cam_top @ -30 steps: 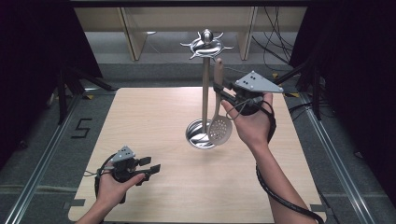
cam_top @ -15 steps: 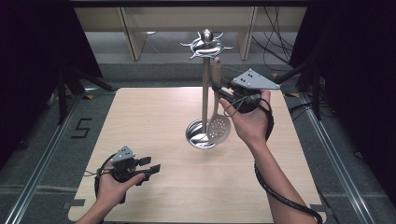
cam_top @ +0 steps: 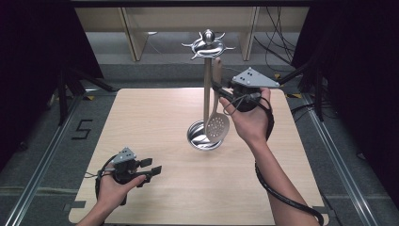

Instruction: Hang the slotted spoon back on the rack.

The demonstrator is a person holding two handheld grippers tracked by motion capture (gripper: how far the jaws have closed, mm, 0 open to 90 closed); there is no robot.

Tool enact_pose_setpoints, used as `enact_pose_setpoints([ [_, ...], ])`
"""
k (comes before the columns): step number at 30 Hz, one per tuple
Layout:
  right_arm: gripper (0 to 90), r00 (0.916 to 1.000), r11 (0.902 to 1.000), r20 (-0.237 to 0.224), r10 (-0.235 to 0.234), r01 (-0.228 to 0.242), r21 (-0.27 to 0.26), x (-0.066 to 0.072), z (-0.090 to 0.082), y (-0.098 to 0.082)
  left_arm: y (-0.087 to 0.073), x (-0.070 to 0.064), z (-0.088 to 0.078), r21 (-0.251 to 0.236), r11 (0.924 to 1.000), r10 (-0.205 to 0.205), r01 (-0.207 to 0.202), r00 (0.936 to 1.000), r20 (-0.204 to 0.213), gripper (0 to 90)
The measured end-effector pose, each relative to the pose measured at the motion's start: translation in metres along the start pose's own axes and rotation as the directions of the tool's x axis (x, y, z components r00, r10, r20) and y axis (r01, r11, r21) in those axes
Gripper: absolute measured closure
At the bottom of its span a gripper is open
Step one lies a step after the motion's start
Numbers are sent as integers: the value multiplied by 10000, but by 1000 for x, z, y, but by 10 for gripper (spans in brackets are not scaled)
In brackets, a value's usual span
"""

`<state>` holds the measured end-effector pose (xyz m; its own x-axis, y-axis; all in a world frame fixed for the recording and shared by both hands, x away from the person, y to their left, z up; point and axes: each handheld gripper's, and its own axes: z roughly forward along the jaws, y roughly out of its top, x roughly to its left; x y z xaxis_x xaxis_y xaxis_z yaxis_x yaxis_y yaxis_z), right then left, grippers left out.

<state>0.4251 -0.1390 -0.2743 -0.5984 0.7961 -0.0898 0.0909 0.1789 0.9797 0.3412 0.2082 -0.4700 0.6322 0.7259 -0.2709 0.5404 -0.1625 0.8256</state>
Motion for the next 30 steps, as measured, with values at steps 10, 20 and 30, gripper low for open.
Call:
enact_pose_setpoints([
  [10,700,10000,10000,57,-8,8,2,1,1,1,0,0,0,-16,10000,30,-30,10000,53,427],
  [20,697,9998,9999,171,107,-108,32,4,1,1,0,-1,1,78,10000,25,-25,10000,-5,427],
  [30,690,9992,9992,92,386,-387,131,9,3,1,0,-1,1,89,10000,27,-27,10000,-11,427],
])
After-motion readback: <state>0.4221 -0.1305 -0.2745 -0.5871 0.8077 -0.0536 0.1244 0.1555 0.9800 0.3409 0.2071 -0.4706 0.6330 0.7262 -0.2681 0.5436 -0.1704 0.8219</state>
